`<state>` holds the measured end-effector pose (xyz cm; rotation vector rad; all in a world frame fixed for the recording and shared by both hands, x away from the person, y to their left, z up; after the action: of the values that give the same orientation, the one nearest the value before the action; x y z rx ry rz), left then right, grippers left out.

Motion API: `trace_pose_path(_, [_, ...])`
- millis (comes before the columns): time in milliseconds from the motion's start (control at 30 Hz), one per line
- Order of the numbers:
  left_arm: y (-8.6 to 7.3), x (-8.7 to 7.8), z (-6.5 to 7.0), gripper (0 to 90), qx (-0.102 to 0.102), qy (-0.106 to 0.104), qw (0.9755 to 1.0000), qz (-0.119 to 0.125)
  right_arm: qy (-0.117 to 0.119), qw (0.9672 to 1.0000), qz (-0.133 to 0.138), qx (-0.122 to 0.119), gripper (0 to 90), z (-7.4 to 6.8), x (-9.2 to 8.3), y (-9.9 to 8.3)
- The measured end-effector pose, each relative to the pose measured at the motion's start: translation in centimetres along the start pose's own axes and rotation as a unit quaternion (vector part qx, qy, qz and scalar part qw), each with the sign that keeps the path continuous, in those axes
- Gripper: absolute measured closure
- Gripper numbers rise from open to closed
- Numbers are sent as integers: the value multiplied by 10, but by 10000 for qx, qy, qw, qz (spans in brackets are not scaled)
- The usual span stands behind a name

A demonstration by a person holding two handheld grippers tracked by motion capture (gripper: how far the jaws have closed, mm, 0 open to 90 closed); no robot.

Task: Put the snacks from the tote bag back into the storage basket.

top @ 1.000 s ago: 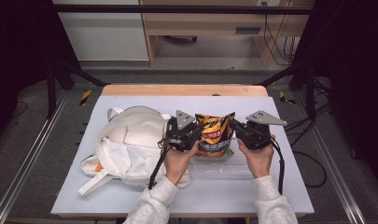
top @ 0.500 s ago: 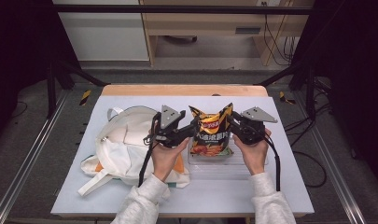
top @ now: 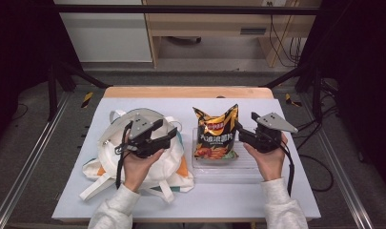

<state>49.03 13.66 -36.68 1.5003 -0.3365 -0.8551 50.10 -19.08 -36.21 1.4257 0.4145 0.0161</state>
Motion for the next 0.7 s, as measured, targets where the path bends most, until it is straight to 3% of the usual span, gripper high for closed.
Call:
trace_pose_path(133, [-14,-17,-15,375,46,136,9998,-150,-70,9999,-93,-64,279,5,-11,-6])
trace_pose_path(367, [-39,-45,-38,355,23,294,9991,-312,37,9997,-225,-9,175,16,-28,-24])
trace_pose_path(700, [-65,-72,-61,339,-59,475,9980,-405,-128,9990,-438,19,150,39,-45,-58])
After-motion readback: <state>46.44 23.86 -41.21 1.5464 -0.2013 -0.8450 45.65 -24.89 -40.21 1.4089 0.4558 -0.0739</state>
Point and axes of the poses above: each handheld gripper's, and its own axes: x roughly forward along the jaws, y roughly out of its top, z roughly to its right, the point moved 3 cm from there along x, roughly forward along the jaws, and after that the axes turned 7 degrees about -y, right-handed, at the moved point
